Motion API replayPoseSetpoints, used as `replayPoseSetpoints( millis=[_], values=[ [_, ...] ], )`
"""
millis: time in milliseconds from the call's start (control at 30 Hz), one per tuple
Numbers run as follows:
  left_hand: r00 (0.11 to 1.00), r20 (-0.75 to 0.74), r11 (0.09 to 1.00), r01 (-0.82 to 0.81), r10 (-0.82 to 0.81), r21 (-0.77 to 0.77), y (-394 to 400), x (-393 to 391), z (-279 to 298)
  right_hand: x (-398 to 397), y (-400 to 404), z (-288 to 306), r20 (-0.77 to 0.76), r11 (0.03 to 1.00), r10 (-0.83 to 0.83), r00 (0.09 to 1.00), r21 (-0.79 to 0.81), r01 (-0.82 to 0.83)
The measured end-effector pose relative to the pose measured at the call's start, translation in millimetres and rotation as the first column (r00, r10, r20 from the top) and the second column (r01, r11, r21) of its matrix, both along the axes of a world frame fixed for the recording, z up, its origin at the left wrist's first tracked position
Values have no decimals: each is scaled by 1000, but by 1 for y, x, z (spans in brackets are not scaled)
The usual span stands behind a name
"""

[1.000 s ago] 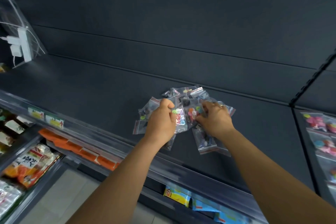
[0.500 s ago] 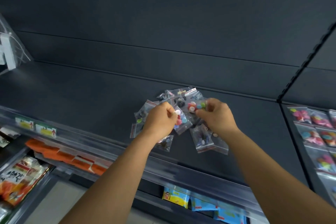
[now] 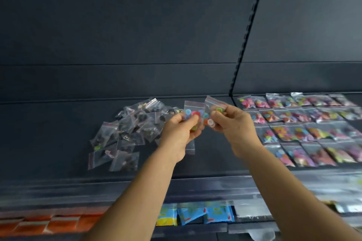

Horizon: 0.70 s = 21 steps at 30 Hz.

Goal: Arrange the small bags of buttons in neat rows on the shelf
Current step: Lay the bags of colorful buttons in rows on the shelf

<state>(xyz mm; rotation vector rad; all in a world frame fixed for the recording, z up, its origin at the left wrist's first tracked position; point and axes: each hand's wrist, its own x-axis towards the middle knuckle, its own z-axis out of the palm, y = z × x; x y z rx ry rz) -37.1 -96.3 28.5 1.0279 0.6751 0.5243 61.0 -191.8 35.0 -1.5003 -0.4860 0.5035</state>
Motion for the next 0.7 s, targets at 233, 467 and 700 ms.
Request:
replayPoseSetpoints(
  millis=[233, 467, 700],
  values=[
    [980, -171, 921, 153, -96, 358, -68, 67, 7, 46, -86, 8, 3, 979, -200, 980, 46, 199],
    [975, -128, 893, 217, -180, 394, -163, 147, 13, 117, -191, 10, -1, 956, -285, 959, 72, 284],
    [975, -140, 887, 218, -175, 407, -261, 230, 15, 191, -283, 14, 25, 960, -280, 960, 3, 280]
  ],
)
